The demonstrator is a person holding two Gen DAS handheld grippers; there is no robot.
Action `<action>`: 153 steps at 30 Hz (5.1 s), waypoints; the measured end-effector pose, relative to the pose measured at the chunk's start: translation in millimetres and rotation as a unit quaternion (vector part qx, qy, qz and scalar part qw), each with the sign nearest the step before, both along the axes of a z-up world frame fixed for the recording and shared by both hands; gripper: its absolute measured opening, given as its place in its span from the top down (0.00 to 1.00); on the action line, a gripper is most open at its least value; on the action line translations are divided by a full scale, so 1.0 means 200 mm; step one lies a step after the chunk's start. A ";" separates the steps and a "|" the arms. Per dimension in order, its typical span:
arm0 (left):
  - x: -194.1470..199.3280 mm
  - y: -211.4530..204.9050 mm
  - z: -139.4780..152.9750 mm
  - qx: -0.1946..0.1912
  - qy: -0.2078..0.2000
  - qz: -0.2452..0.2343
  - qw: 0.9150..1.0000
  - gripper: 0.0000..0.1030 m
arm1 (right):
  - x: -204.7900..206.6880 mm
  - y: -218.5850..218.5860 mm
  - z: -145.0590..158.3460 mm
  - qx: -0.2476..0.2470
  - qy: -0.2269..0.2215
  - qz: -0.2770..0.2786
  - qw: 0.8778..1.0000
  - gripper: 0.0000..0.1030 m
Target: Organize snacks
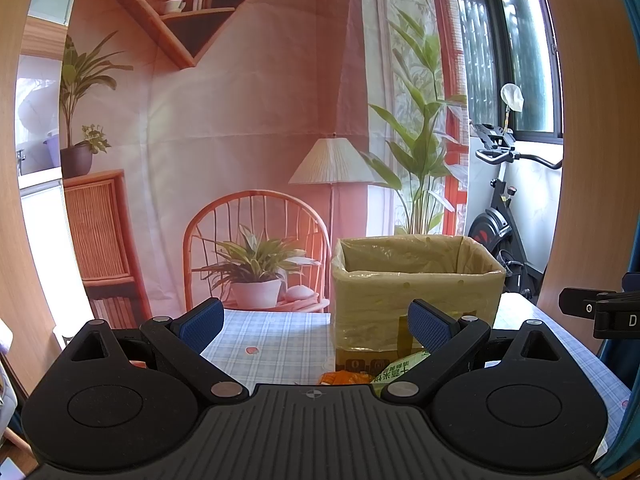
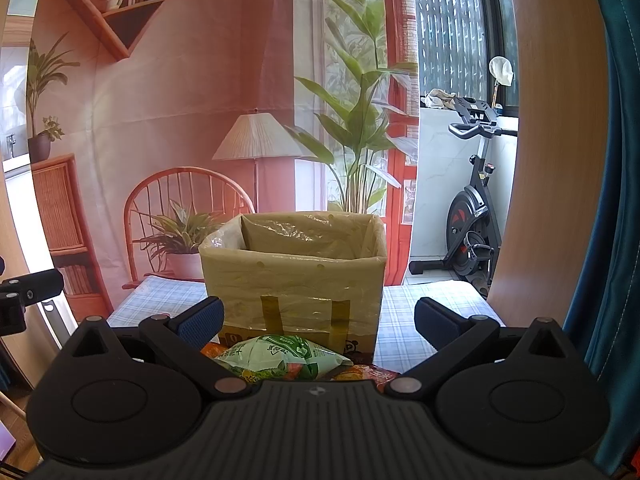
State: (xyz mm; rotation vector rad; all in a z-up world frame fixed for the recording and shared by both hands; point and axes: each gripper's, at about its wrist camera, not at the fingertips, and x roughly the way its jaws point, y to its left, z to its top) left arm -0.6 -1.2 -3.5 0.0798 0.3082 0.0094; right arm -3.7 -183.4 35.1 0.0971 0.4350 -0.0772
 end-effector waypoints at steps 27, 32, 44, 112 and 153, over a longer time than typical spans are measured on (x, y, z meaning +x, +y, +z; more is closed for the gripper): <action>0.07 0.02 -0.02 -0.001 0.020 0.016 1.000 0.03 | 0.02 -0.02 -0.02 0.002 0.006 -0.002 1.000 0.00; 0.18 -0.01 -0.04 0.042 0.019 0.033 0.998 0.03 | 0.12 -0.05 -0.07 0.000 0.003 0.002 1.000 0.00; 0.51 0.05 -0.23 0.017 0.055 0.000 0.998 0.04 | 0.45 -0.19 -0.33 0.038 0.036 0.023 0.998 0.00; 1.46 -0.04 -1.10 -0.275 0.314 -0.280 0.865 0.28 | 1.02 -0.14 -0.93 0.162 0.200 0.122 0.959 0.35; 1.06 0.05 -0.36 -0.272 0.135 -0.322 0.897 0.42 | 0.76 -0.08 -0.32 0.101 0.041 0.186 0.976 0.52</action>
